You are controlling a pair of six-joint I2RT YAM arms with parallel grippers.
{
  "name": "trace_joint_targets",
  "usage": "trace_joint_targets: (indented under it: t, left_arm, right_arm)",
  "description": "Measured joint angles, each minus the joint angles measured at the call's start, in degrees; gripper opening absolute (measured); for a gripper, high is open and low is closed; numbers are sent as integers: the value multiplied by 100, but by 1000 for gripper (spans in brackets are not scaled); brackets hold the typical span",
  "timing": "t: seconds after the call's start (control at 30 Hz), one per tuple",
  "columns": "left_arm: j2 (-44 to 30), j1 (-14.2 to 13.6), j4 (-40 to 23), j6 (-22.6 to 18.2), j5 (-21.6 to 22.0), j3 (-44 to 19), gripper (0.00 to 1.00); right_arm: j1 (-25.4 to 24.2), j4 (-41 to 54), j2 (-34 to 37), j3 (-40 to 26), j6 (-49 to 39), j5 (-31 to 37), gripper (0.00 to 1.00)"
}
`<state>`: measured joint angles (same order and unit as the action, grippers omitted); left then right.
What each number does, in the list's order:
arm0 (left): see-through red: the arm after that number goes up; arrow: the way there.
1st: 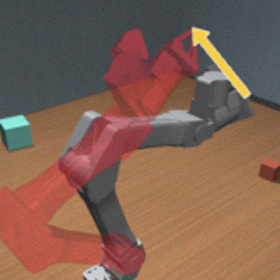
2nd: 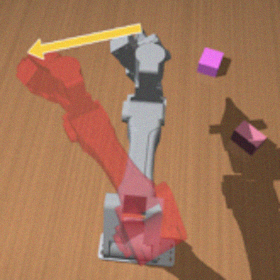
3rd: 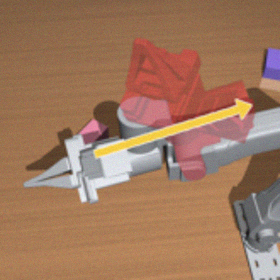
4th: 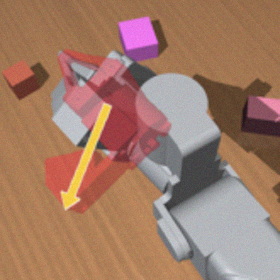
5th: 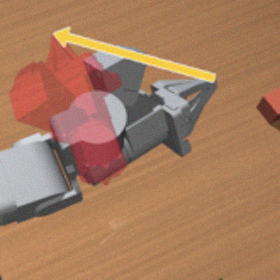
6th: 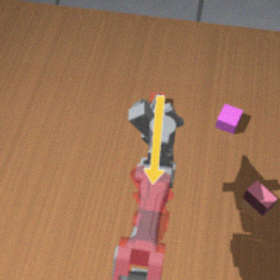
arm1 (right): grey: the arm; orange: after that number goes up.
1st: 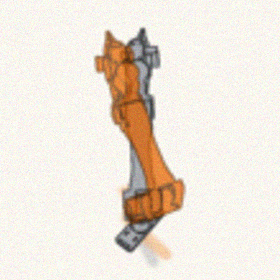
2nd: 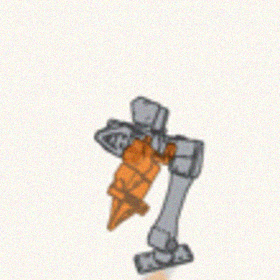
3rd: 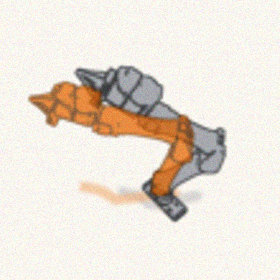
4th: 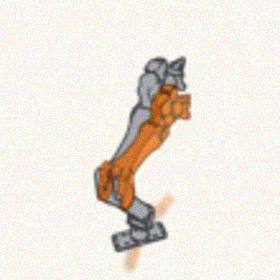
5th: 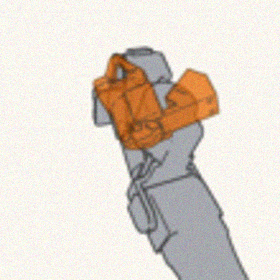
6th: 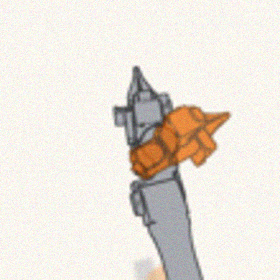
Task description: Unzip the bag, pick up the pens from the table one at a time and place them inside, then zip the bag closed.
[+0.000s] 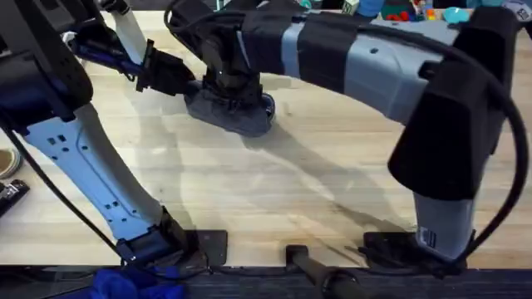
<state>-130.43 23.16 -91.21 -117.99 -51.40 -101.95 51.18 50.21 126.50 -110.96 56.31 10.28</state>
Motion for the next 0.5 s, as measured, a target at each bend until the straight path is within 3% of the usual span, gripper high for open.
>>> trace_joint_targets:
  t: [0.2,0.5]
  left_arm:
    - [-2,0,-10,0,2,0,42]
    - [0,0,-10,0,2,0,42]
  right_arm:
    - [0,-48,37,-19,-93,-9,183]
    - [0,2,39,-82,-134,-48,41]
